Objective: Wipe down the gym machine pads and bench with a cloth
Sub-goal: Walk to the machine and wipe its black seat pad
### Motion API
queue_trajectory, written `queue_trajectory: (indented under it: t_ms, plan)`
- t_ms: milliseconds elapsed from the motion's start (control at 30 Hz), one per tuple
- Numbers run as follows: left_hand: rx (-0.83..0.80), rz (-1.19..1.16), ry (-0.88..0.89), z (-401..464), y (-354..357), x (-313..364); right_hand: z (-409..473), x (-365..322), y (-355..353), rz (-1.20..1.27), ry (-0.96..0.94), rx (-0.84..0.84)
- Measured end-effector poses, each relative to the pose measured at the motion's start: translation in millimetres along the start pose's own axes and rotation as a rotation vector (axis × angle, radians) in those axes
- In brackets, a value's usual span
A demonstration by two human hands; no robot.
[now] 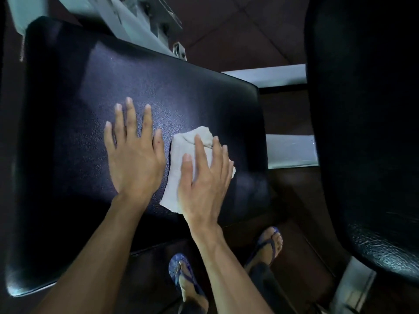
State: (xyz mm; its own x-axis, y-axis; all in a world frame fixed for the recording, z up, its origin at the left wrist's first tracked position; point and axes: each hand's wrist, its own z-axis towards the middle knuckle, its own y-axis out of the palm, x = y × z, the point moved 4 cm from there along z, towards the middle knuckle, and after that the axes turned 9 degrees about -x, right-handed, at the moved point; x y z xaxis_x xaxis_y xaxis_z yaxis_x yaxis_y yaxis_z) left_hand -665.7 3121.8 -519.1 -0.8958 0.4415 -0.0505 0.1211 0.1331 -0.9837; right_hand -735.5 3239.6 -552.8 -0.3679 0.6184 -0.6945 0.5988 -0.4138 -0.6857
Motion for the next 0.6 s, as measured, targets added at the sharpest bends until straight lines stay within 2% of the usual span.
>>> queue_trajectory:
  t_ms: [233,333,500,600]
  plan:
    - [0.018,0.029,-0.009,-1,1,5,-26,33,-19,-0.204,-0.179,-0.201]
    - [0.018,0.013,-0.020,-1,1,6,-28,23,-18,-0.232,-0.124,-0.186]
    - [0.014,0.014,-0.029,-1,2,6,-36,3,4,-0.124,0.047,-0.097]
    - [0.014,-0.003,-0.032,-1,2,6,-38,14,1,-0.186,-0.047,-0.059]
